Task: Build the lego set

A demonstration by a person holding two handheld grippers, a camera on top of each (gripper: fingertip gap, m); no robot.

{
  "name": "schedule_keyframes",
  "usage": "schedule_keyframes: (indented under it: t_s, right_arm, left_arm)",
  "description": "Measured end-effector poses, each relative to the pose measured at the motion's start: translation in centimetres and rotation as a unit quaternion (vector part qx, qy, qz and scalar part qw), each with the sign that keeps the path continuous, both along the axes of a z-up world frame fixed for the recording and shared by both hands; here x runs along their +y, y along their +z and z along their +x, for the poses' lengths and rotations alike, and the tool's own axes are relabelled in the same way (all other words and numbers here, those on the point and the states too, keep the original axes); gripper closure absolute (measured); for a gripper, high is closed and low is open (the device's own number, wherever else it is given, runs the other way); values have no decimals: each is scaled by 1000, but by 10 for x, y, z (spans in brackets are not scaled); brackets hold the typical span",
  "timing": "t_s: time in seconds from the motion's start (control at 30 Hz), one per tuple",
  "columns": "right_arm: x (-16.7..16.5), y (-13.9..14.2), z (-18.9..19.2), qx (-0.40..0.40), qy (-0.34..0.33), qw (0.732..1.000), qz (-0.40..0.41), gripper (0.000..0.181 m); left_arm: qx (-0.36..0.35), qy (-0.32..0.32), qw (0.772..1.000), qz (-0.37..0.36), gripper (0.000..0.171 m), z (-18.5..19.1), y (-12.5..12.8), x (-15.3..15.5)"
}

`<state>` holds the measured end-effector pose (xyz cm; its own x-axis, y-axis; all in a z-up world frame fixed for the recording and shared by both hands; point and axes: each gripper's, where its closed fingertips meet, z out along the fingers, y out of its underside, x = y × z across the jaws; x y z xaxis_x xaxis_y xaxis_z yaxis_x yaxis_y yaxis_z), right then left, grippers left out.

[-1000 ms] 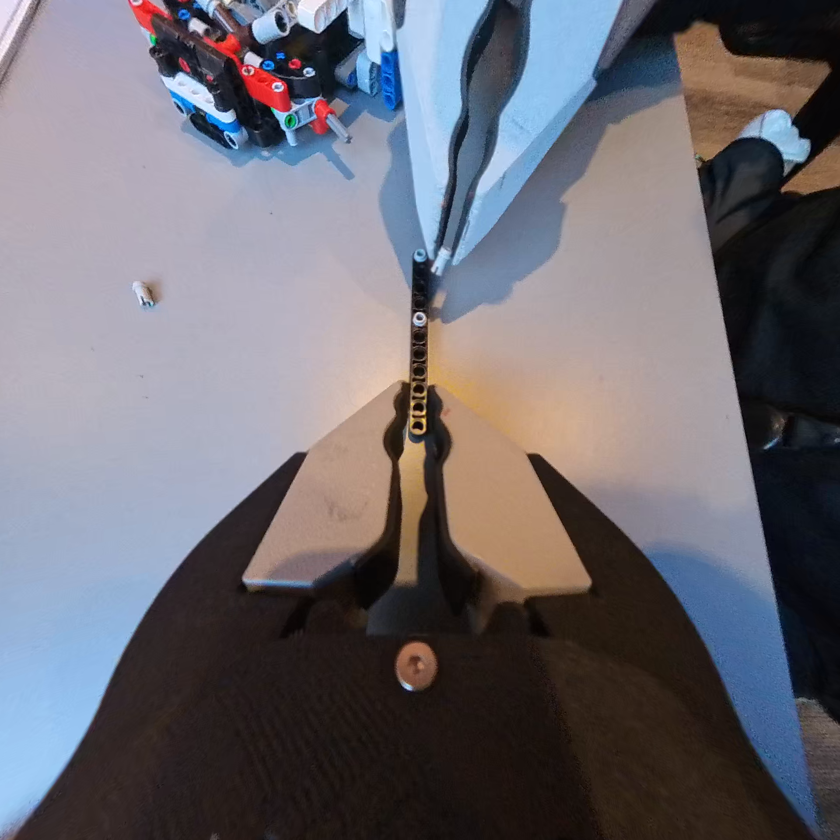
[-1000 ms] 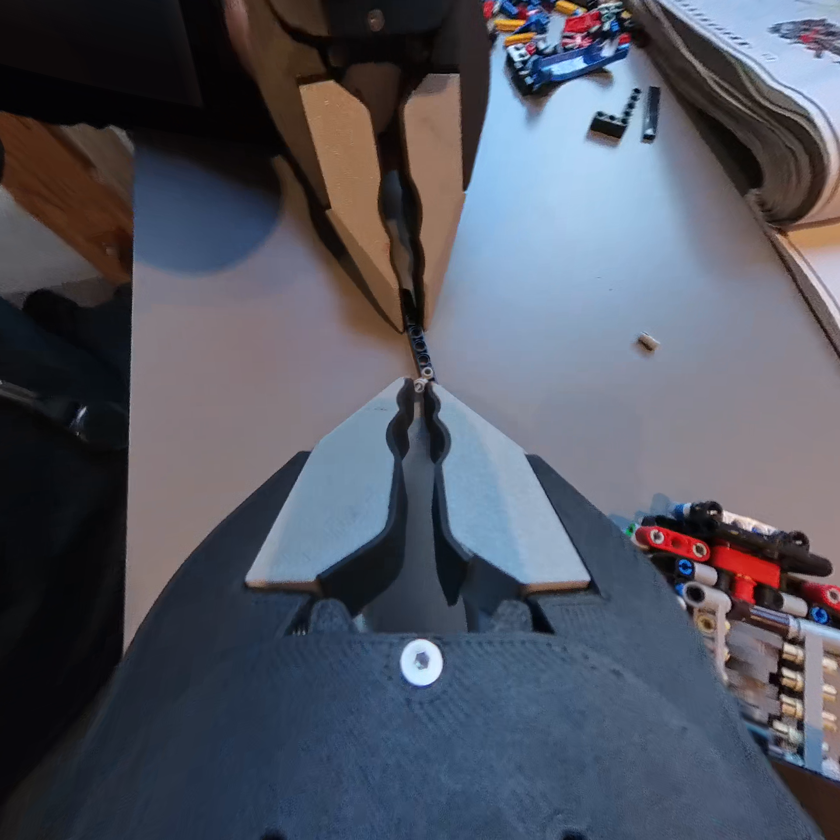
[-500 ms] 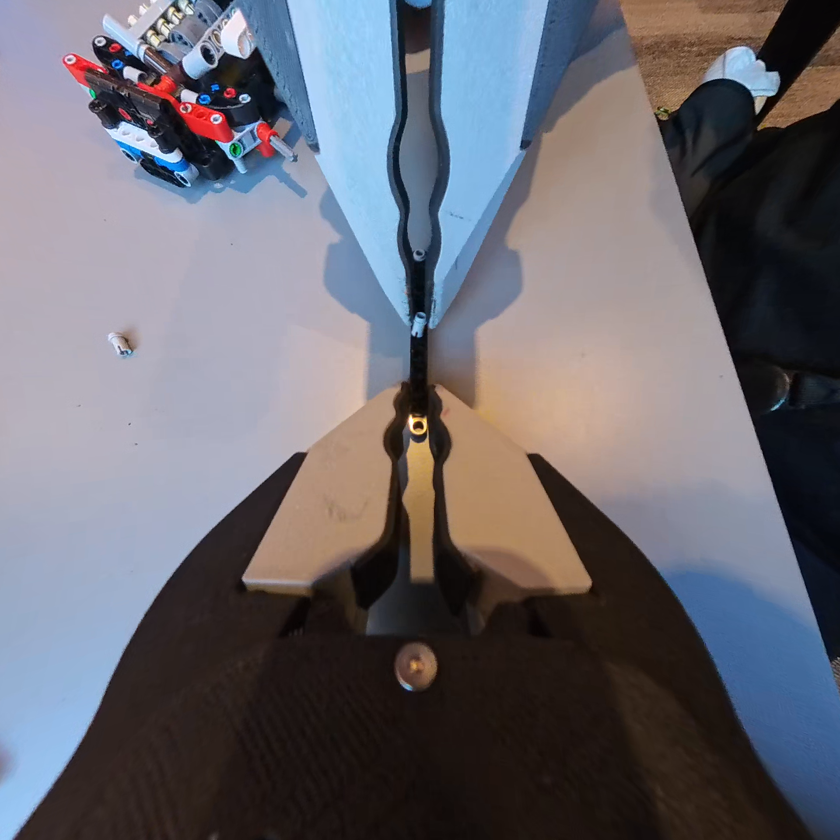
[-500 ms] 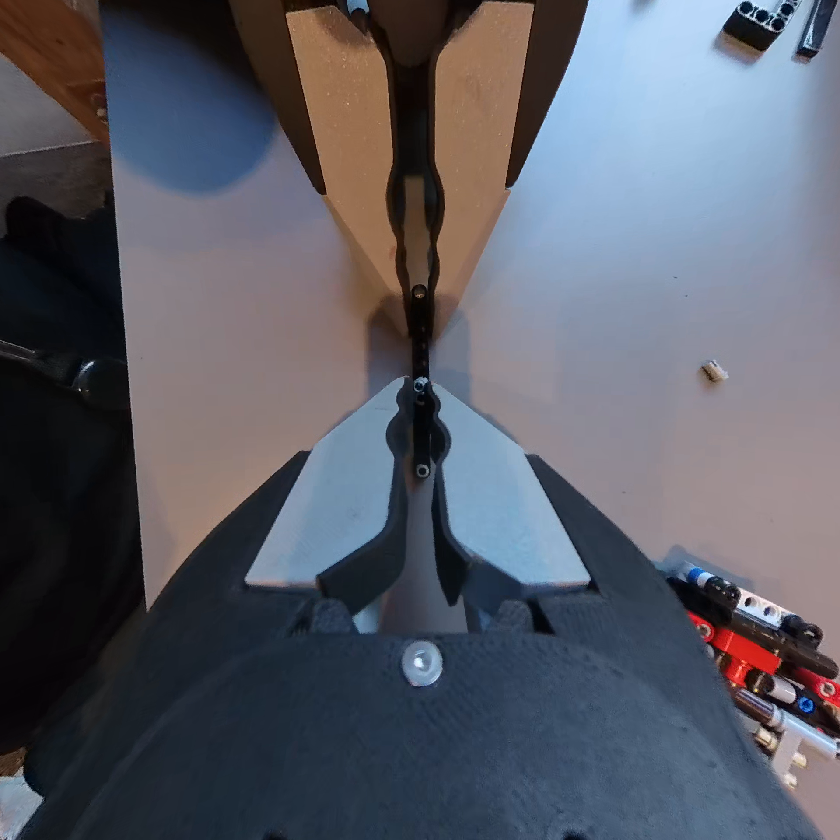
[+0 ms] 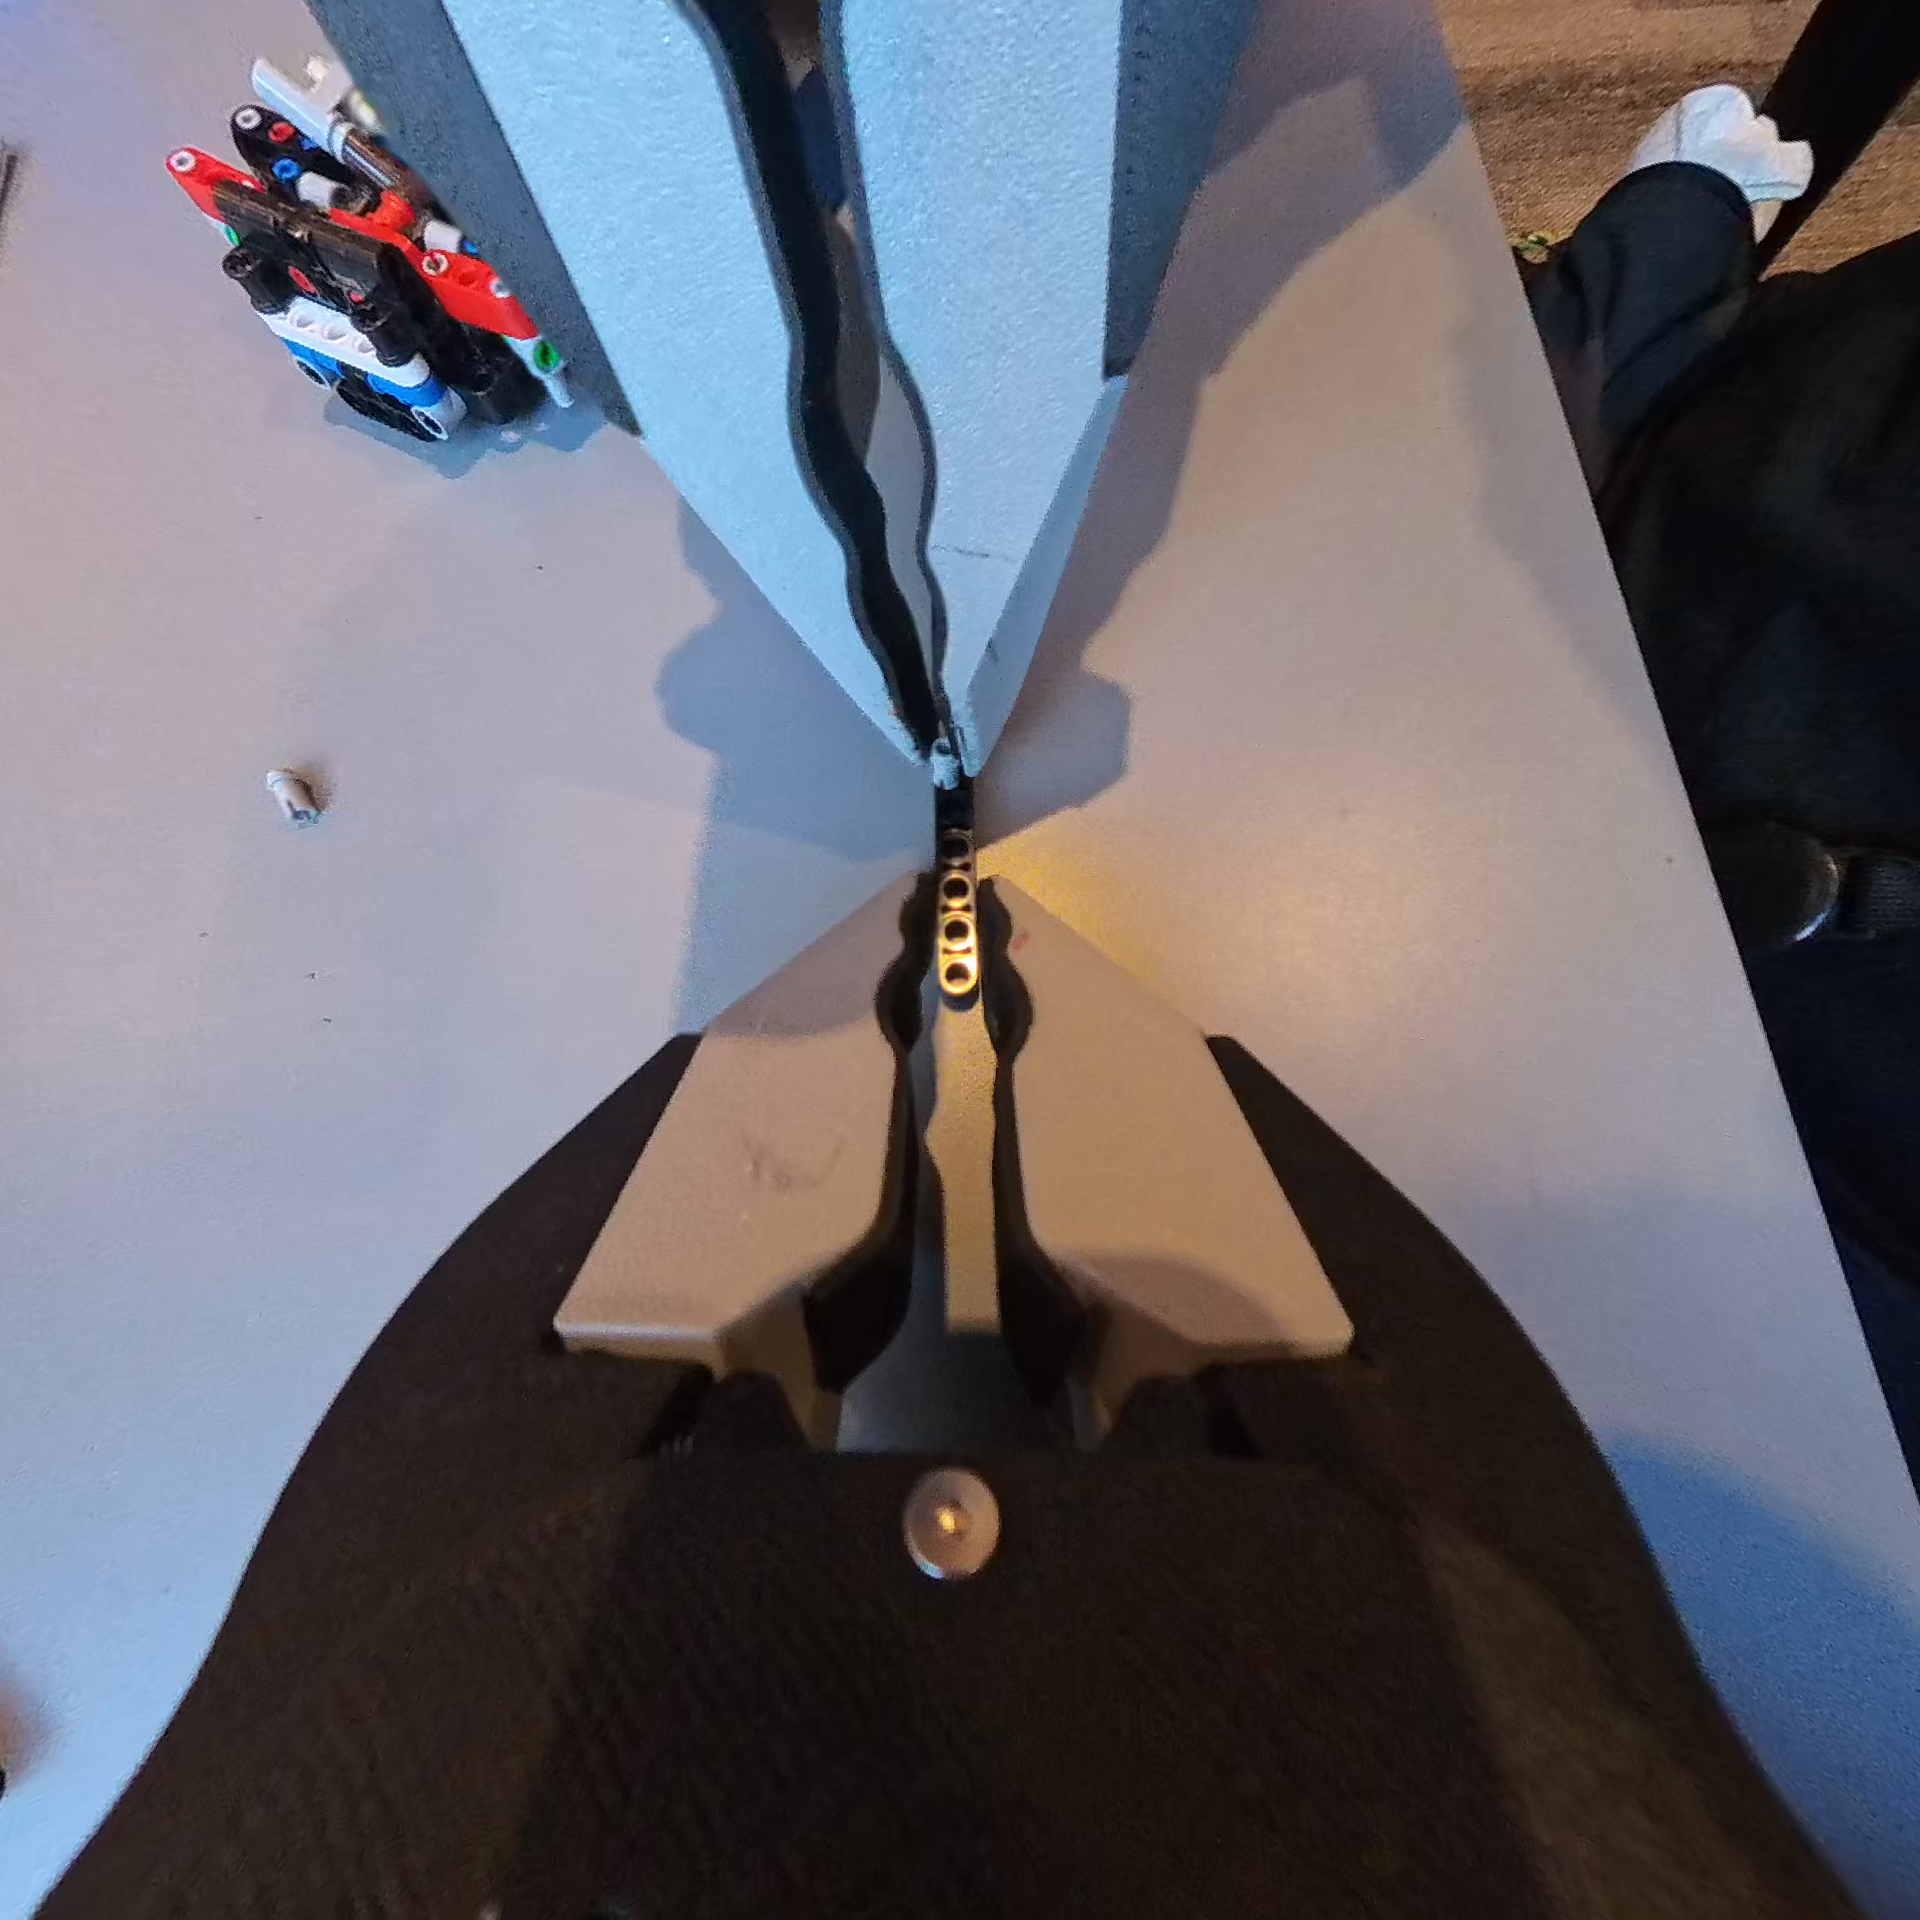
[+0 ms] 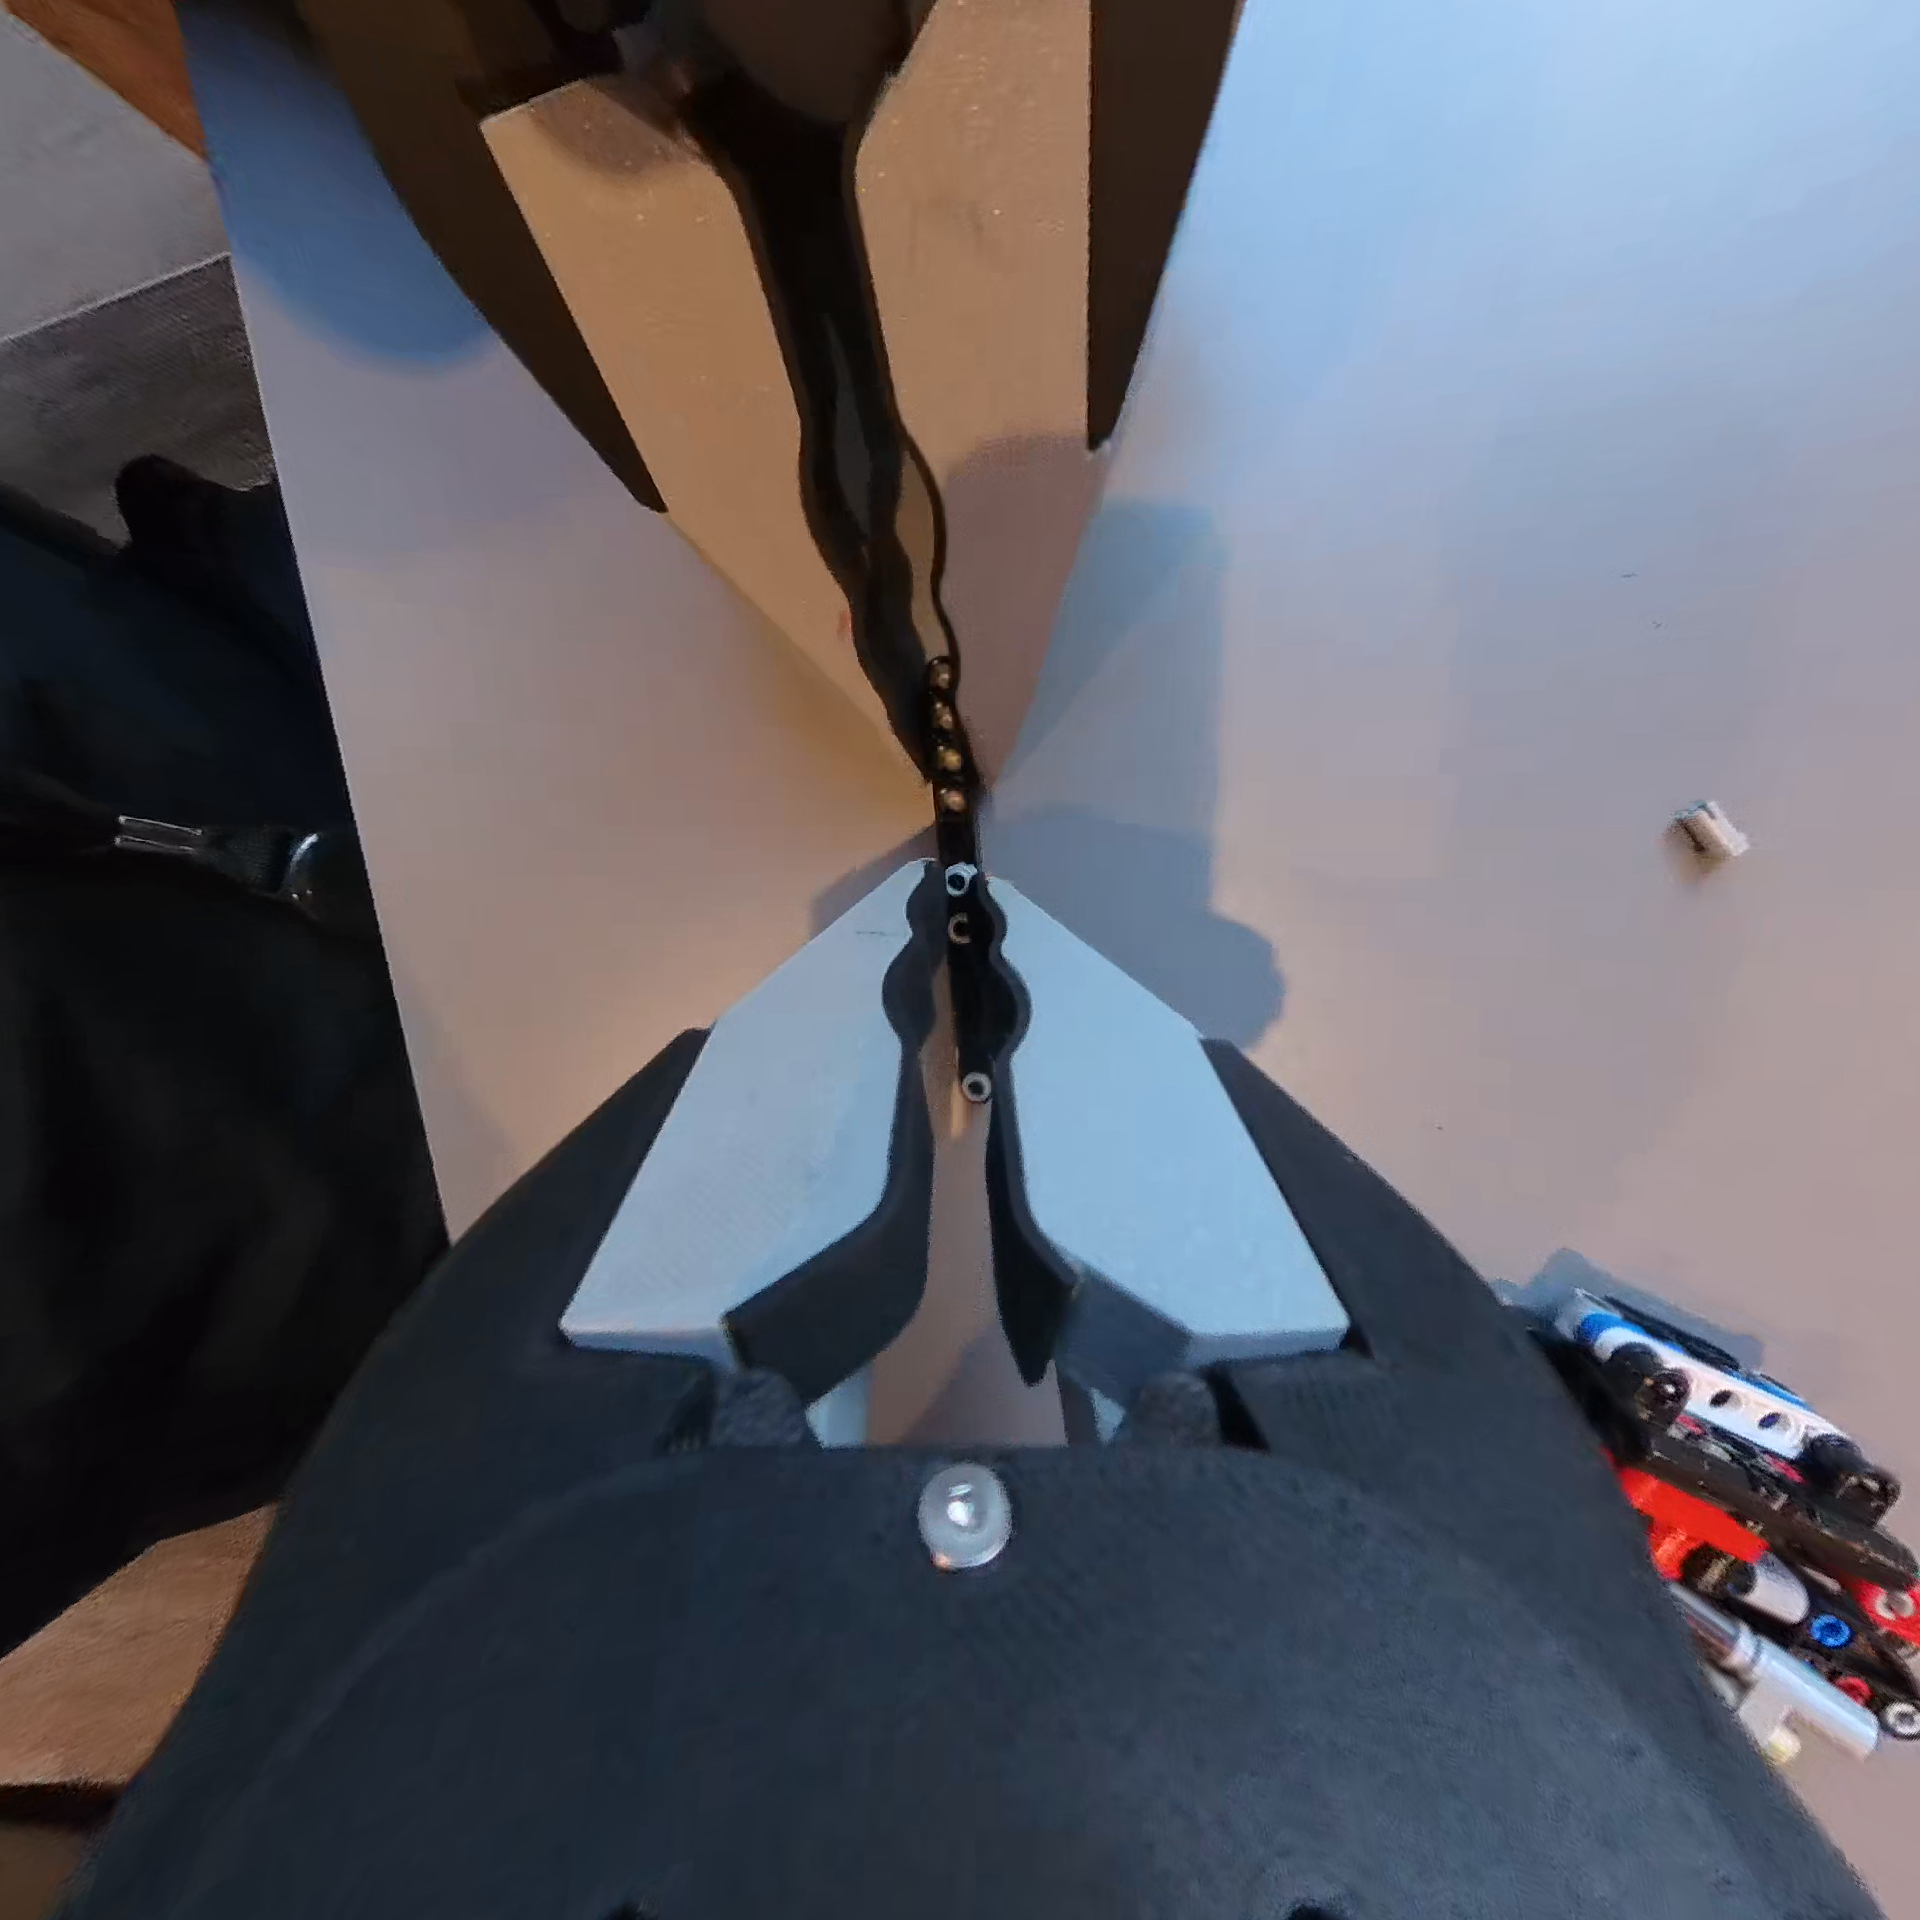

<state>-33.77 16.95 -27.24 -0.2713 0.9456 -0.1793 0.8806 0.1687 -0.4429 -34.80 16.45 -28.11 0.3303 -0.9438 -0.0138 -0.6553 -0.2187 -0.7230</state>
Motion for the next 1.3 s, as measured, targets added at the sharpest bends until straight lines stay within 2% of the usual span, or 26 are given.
schedule_keyframes:
  t_s: [0.3, 0.6, 0.83, 1.0, 1.1, 1.3]
  right_arm:
    - [0, 0, 5, -51, 10, 999, 5, 179]
    - [-1, -2, 4, -52, 4, 999, 1, 179]
    - [2, -1, 3, -53, 9, 998, 28, 180]
    - [3, -2, 4, -33, 40, 996, 75, 180]
    - [2, -2, 4, -7, 44, 996, 72, 180]
    - [3, -2, 3, -6, 106, 979, 172, 179]
  left_arm:
    - [1, 0, 1000, 3, 168, 0, 0, 0]
    - [2, 1, 1000, 5, 167, 1, 0, 1]
    - [5, 5, 1000, 12, 167, 1, 0, 2]
    - [6, 7, 1000, 13, 166, 0, 0, 2]
    - [6, 7, 1000, 13, 166, 0, 0, 2]
    - [6, 8, 1000, 13, 167, 1, 0, 2]
